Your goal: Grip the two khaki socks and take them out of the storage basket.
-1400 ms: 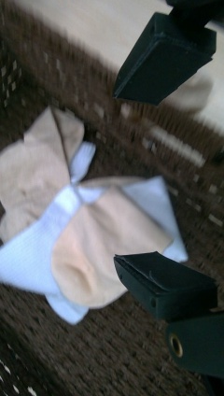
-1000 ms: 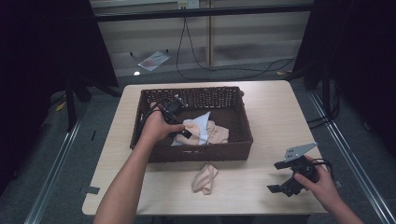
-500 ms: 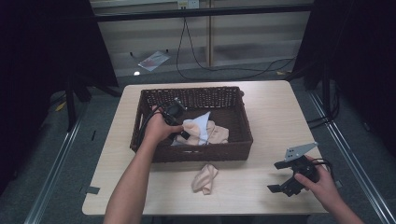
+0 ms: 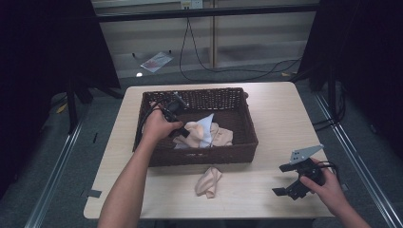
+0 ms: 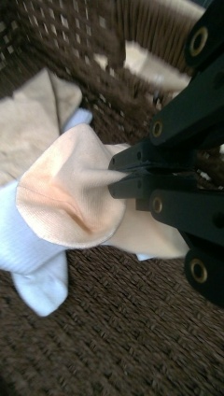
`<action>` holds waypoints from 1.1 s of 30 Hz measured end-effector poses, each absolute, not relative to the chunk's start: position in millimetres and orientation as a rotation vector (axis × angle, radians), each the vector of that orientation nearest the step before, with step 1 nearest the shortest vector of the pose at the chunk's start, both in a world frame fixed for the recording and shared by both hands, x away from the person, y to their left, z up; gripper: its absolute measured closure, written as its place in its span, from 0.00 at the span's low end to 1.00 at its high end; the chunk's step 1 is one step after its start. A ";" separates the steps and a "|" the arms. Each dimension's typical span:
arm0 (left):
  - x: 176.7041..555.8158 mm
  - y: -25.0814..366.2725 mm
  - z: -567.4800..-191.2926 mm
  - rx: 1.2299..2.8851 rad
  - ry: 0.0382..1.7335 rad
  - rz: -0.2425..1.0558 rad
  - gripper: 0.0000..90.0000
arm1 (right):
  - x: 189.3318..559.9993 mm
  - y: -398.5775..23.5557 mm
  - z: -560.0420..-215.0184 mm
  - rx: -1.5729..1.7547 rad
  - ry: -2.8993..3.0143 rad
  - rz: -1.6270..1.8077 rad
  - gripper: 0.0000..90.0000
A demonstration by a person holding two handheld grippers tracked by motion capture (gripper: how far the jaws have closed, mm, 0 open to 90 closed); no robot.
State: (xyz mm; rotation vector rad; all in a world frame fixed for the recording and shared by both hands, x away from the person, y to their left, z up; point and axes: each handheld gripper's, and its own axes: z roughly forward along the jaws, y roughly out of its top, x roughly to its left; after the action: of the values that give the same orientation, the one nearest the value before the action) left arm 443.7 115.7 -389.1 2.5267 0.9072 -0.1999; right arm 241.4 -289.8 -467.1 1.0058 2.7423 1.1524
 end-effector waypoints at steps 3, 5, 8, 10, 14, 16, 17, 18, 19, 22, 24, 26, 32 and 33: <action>441.5 117.6 -369.3 2.525 0.897 -0.197 0.98 | 241.3 -290.1 -466.8 1.008 2.741 1.152 0.02; 439.7 118.7 -360.7 2.515 0.893 -0.207 0.98 | 241.3 -289.8 -466.9 1.010 2.740 1.154 0.02; 436.2 120.0 -348.7 2.508 0.885 -0.215 0.98 | 241.4 -290.0 -466.8 1.006 2.742 1.152 0.02; 434.7 120.2 -344.8 2.506 0.885 -0.220 0.98 | 241.4 -290.1 -466.7 1.006 2.742 1.152 0.02; 429.6 119.9 -330.0 2.512 0.867 -0.219 0.98 | 241.3 -290.0 -466.3 1.004 2.740 1.154 0.02; 427.2 119.3 -323.0 2.514 0.859 -0.235 0.98 | 241.3 -290.0 -466.3 1.005 2.739 1.155 0.02; 424.2 117.7 -316.0 2.507 0.846 -0.242 0.98 | 241.3 -290.0 -466.4 1.005 2.739 1.159 0.02; 424.2 117.7 -316.0 2.507 0.846 -0.242 0.98 | 241.3 -290.0 -466.4 1.005 2.739 1.159 0.02; 421.5 116.6 -308.9 2.503 0.839 -0.252 0.98 | 241.3 -290.0 -466.3 1.004 2.739 1.161 0.02; 417.6 113.9 -299.8 2.509 0.819 -0.253 0.98 | 241.2 -289.7 -466.3 1.009 2.739 1.160 0.02; 416.7 113.1 -297.0 2.513 0.811 -0.257 0.98 | 241.0 -289.6 -466.2 1.012 2.740 1.160 0.02; 414.8 112.2 -291.4 2.514 0.790 -0.272 0.98 | 241.1 -289.7 -466.3 1.007 2.739 1.163 0.02; 406.2 107.8 -274.1 2.520 0.741 -0.270 0.98 | 241.2 -289.6 -466.2 1.009 2.740 1.160 0.02; 404.9 107.0 -273.1 2.516 0.736 -0.271 0.98 | 241.2 -289.5 -466.4 1.006 2.740 1.158 0.02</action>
State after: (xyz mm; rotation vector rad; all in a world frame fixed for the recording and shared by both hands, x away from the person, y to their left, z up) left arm 404.9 107.0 -273.1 2.5157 0.7356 -0.2713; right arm 241.2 -289.5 -466.4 1.0064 2.7403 1.1583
